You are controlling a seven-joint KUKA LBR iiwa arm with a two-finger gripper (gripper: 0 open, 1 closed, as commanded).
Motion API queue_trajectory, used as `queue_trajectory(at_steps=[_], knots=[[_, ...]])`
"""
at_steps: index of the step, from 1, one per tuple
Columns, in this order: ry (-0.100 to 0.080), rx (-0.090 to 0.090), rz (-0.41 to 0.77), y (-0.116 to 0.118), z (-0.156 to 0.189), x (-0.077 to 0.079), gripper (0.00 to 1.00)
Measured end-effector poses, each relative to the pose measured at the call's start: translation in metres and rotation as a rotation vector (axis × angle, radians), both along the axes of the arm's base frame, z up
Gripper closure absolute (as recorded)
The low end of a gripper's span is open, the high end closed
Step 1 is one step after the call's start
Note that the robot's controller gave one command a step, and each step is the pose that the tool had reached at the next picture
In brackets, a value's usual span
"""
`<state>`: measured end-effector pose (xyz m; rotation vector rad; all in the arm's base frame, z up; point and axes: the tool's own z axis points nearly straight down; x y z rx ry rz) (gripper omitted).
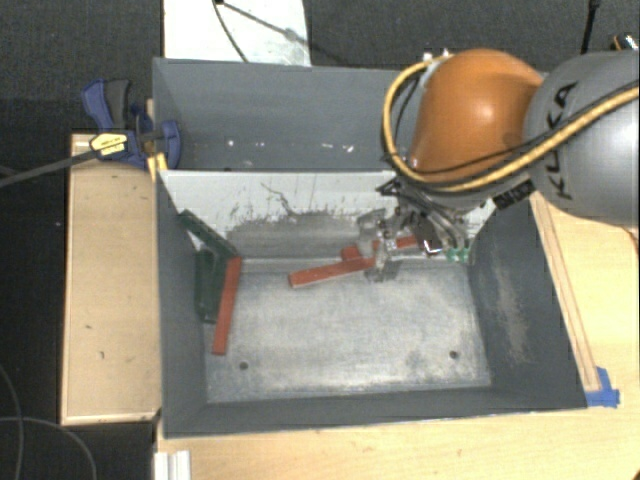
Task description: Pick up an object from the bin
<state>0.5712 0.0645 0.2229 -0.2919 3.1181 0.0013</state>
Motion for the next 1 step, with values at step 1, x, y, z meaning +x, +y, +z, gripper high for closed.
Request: queue_trajectory(at_steps=[1], knots=[[0.010,-0.002,0.087,0.0031,0.0004,-0.0172,1.00]])
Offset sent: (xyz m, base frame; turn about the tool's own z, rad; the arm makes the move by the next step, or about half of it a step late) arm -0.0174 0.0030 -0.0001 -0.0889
